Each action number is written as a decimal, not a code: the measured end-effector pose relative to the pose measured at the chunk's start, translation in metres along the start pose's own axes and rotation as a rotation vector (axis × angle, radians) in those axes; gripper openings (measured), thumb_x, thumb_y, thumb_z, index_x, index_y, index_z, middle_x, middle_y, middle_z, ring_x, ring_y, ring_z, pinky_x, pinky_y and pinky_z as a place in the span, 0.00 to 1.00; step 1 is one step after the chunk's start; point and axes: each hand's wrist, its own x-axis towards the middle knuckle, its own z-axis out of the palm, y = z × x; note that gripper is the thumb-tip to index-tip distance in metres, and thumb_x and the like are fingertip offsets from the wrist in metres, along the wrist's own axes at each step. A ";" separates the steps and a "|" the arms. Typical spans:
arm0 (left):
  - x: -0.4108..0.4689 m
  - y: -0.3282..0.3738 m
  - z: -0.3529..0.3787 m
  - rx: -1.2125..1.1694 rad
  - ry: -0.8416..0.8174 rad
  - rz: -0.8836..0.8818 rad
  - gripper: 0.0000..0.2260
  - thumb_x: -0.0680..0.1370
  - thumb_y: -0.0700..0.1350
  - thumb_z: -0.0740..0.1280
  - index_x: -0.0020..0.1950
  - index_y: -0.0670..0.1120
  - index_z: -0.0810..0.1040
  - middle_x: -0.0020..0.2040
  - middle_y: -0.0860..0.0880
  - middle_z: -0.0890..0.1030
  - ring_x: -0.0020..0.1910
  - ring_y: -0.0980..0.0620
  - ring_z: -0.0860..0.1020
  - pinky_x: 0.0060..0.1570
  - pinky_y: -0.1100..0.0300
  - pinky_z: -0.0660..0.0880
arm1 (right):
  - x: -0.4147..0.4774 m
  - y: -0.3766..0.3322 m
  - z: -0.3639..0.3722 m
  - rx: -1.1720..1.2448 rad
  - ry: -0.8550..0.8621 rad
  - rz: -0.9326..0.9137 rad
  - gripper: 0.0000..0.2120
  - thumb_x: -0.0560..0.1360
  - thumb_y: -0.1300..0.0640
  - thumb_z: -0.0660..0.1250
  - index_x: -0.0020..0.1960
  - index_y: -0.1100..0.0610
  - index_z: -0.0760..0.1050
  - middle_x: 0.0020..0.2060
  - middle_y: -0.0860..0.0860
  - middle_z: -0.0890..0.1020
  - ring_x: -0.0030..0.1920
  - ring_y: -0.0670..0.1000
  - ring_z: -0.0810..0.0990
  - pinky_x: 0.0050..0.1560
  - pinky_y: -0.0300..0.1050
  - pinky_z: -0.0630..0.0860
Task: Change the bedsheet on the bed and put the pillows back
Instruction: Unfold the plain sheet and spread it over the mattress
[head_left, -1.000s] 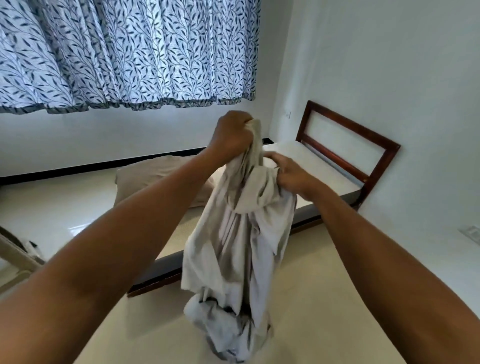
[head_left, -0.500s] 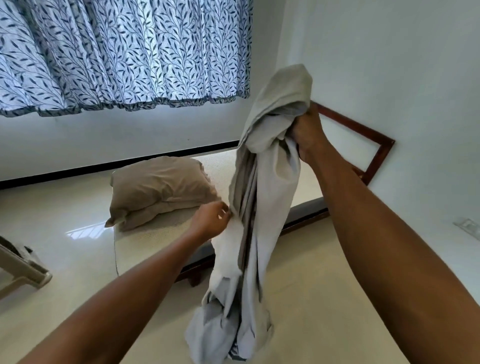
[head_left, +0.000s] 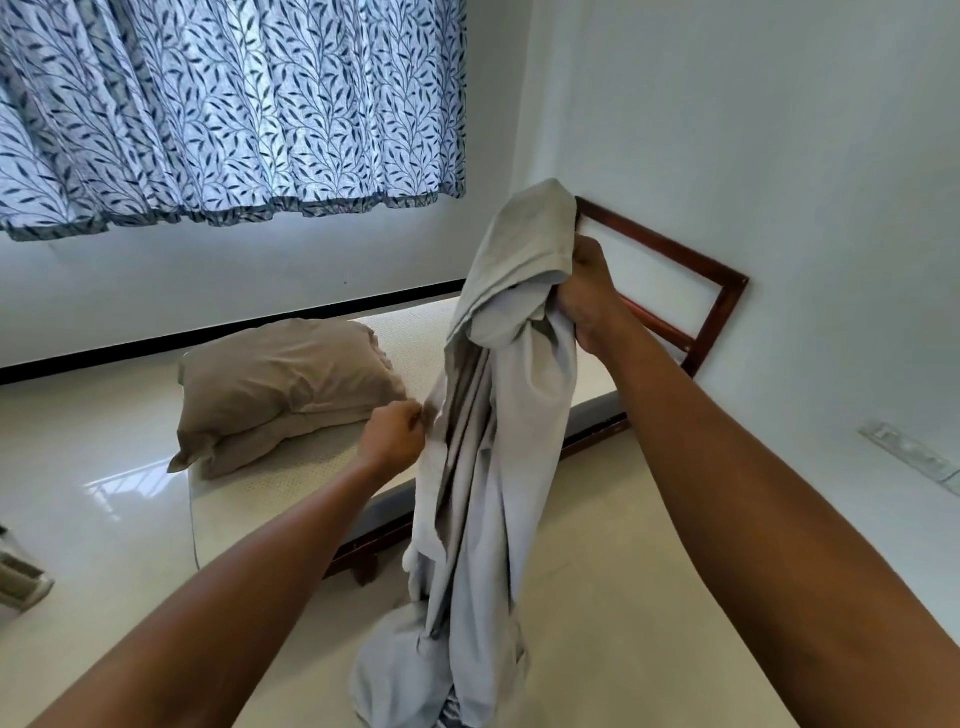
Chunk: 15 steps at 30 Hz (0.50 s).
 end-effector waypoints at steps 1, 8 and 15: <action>0.001 -0.002 0.000 -0.005 -0.002 -0.013 0.17 0.82 0.43 0.62 0.35 0.40 0.76 0.31 0.46 0.78 0.30 0.46 0.75 0.34 0.51 0.74 | -0.001 0.002 -0.003 -0.003 0.003 0.009 0.14 0.80 0.70 0.62 0.38 0.60 0.75 0.35 0.54 0.78 0.36 0.45 0.78 0.41 0.41 0.77; 0.053 0.102 -0.093 -0.451 0.211 -0.076 0.10 0.82 0.37 0.56 0.47 0.39 0.76 0.40 0.41 0.78 0.37 0.44 0.79 0.31 0.52 0.79 | -0.009 0.029 -0.019 -0.250 -0.107 0.107 0.07 0.82 0.66 0.63 0.50 0.66 0.80 0.42 0.59 0.82 0.44 0.48 0.80 0.48 0.47 0.76; 0.048 0.190 -0.132 -0.929 -0.202 0.034 0.09 0.85 0.35 0.55 0.52 0.37 0.75 0.40 0.33 0.84 0.41 0.36 0.85 0.43 0.46 0.84 | -0.021 0.033 0.009 -0.156 -0.342 0.219 0.16 0.84 0.64 0.61 0.71 0.57 0.67 0.53 0.47 0.78 0.49 0.42 0.77 0.53 0.37 0.77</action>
